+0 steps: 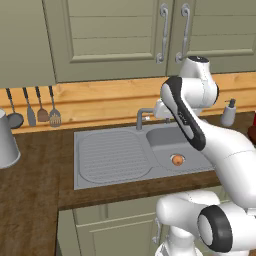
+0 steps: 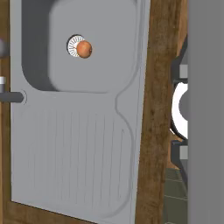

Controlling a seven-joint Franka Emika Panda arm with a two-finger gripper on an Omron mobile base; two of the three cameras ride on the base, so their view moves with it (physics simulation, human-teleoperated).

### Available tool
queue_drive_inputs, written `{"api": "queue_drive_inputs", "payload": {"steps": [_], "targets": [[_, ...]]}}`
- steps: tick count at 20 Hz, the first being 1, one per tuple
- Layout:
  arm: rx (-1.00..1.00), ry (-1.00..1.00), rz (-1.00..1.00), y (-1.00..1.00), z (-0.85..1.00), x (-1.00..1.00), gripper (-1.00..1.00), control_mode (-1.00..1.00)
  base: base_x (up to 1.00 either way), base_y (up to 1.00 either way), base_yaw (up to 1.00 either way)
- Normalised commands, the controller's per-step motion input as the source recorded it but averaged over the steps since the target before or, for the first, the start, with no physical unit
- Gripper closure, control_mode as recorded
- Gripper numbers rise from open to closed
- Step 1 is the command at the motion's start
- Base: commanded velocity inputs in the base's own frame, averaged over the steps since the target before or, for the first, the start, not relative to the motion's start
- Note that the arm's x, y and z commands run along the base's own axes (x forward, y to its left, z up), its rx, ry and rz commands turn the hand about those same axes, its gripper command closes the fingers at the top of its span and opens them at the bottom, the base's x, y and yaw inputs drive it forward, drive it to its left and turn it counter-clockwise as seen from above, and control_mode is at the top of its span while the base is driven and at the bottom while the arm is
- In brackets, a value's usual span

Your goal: Pick the onion from the sink and place it in the bowl. Then pick the bowl and place it in the microwave. Then close the microwave door and press the start button.

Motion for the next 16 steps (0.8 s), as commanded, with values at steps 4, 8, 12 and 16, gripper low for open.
{"api": "queue_drive_inputs", "payload": {"steps": [4, 8, 12, 16], "targets": [[0.01, -0.03, 0.0, -0.12, -0.01, -0.25, -1.0, -1.0, 0.0, 0.0, 0.0], [0.0, -0.03, 0.0, -0.48, -0.22, -0.83, -1.0, -1.0, 0.0, 0.0, 0.0], [-0.02, 0.08, 0.0, -0.6, -0.59, -0.31, -1.0, -1.0, 0.0, 0.0, 0.0], [-0.02, 0.13, 0.0, -0.6, -0.62, 0.09, -1.0, -1.0, 0.0, 0.0, 0.0]]}}
